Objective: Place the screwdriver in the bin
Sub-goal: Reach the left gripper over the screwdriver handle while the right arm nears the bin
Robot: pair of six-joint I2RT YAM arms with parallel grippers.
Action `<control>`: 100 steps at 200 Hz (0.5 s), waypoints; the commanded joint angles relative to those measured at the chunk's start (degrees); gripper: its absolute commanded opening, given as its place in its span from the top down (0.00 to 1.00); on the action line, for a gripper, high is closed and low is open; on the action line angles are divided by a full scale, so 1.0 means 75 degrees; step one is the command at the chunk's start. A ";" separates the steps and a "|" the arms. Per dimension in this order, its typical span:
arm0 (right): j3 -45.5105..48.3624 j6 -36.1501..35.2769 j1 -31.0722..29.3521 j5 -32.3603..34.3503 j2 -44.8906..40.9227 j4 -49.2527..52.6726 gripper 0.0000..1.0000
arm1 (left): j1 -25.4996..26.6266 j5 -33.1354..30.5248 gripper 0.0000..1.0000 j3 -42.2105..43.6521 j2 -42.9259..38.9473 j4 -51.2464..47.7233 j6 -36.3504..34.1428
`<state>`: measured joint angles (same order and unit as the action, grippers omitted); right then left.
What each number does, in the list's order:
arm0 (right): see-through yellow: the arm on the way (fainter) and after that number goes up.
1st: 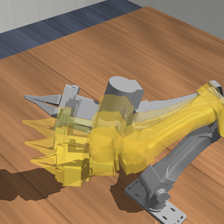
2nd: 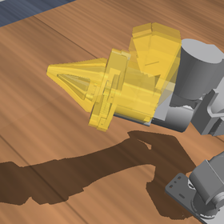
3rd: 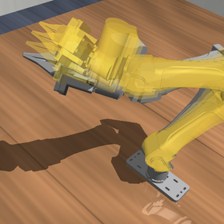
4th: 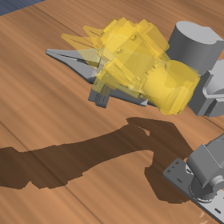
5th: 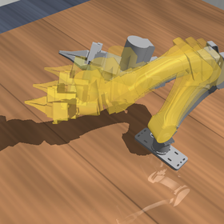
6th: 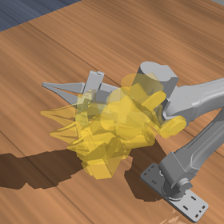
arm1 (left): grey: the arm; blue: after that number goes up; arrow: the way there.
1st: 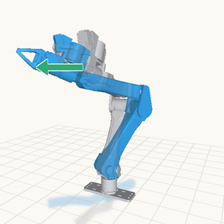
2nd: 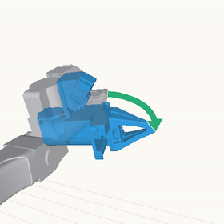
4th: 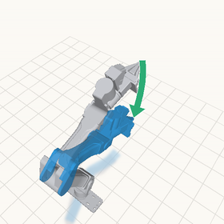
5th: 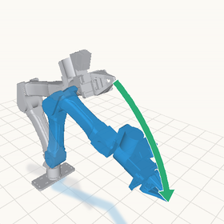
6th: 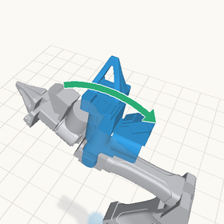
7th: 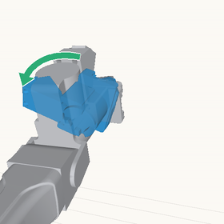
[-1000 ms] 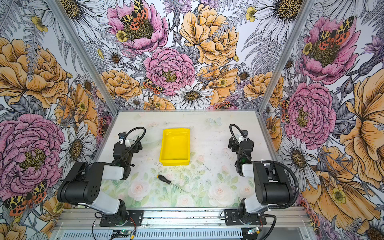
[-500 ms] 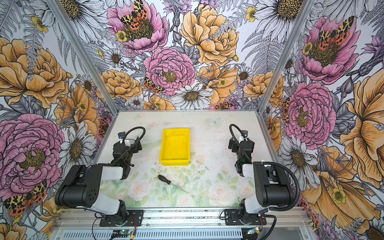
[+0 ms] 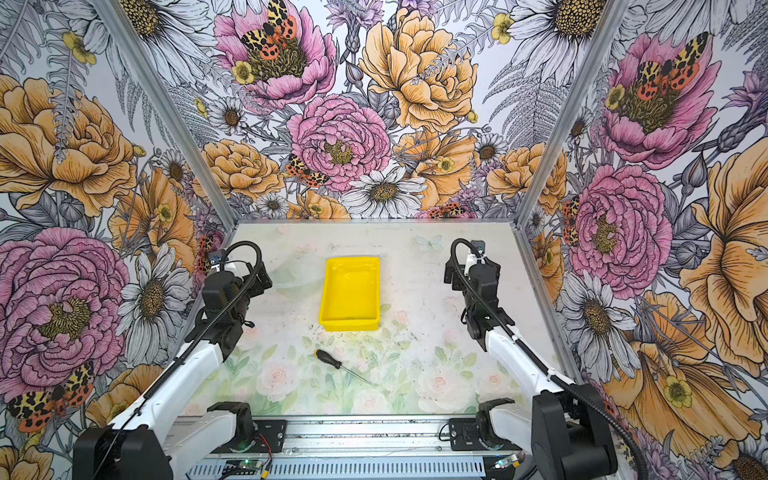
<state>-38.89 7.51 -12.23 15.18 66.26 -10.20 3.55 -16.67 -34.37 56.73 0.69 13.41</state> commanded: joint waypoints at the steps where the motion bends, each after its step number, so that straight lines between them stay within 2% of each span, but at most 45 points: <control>1: -0.0941 0.0574 -0.0602 0.0640 -0.0209 0.2375 0.01 | 0.0185 0.0252 0.01 -0.0198 -0.0341 -0.1931 0.1087; 32: -0.1523 0.0439 -0.1462 0.0743 -0.0340 0.3296 0.01 | 0.0962 0.0570 0.01 -0.0140 -0.0863 -0.2824 0.2187; 60: -0.1854 0.0510 -0.1599 0.0577 -0.0213 0.3944 0.01 | 0.1943 0.0289 0.01 -0.0309 -0.1271 -0.3808 0.3020; 100: -0.1943 0.0457 -0.1744 -0.0112 -0.0033 0.3961 0.01 | 0.3048 -0.0129 0.01 -0.0560 -0.1353 -0.5151 0.4006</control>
<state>-50.98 10.81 -24.56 17.76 64.79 16.93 22.98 -14.83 -36.27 47.05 -29.04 36.45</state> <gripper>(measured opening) 0.995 0.986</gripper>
